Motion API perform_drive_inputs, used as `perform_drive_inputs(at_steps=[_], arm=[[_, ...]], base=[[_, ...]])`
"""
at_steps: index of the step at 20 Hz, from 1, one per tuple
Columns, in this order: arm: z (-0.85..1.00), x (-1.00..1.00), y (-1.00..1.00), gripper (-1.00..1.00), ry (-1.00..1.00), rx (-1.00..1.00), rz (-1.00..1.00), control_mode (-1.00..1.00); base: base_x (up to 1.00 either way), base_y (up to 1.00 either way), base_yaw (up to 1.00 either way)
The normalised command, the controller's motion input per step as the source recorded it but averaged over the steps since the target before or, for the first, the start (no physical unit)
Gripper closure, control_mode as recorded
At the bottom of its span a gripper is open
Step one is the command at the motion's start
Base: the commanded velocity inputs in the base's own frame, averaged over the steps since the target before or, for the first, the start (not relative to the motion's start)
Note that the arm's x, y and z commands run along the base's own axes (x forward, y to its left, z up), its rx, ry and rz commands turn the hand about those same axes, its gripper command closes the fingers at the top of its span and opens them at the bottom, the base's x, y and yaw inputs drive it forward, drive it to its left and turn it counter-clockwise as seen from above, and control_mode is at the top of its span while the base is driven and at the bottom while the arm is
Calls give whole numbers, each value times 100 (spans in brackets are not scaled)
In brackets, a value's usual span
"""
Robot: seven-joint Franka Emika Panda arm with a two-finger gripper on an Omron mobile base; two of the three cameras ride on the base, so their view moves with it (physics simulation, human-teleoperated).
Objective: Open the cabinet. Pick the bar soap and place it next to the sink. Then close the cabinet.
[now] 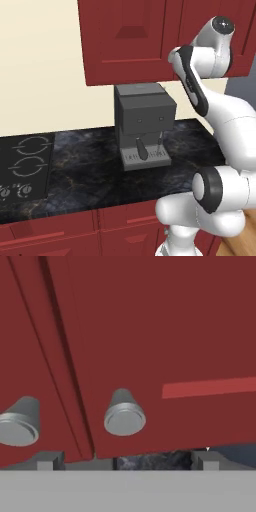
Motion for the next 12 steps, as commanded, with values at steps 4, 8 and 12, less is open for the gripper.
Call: perform_drive_inputs(at_steps=[4,8,12], arm=[[0,0,0,-100,0,3,-2,-100],[8,0,-3,-100,0,8,0,-100],[31,-2,-4,-100,0,8,0,-100]], base=[[0,0,0],[0,0,0],[0,0,0]])
